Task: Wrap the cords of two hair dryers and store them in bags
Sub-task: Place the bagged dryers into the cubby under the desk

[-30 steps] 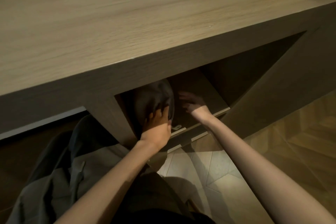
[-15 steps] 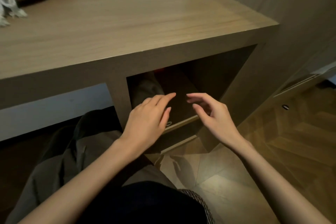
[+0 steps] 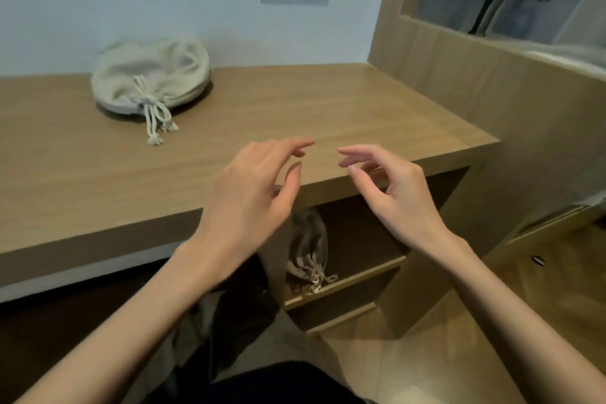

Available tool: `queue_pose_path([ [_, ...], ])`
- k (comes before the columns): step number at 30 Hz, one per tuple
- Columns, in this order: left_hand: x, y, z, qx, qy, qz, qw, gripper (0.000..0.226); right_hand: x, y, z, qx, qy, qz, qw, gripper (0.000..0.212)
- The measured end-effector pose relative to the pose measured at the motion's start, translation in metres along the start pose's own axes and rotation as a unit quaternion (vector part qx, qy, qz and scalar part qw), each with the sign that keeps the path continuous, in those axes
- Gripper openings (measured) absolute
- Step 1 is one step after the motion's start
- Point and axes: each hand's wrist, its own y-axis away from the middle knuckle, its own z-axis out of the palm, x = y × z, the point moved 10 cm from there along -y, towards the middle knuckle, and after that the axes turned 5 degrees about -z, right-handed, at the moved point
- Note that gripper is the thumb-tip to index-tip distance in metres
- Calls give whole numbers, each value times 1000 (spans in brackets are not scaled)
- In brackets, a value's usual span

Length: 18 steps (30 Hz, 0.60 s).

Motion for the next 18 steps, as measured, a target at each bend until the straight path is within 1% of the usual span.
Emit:
queue_pose_path([
  [5,-52,-36,-46,44,-13,-41,998,32,-24,-63,32,-15,-3,-34,999,26],
  [10,-106,-63,-93,57,-87,-87,991,31,-43,-123,74,-40,7,-64,997,30],
  [14,-155,-84,-115,32,-127,-146,981,41,-43,-167,122,-107,30,-62,992,41],
  [18,-218,-101,-113,-11,-149,-220,964,50,-37,-205,168,-160,31,-44,986,51],
])
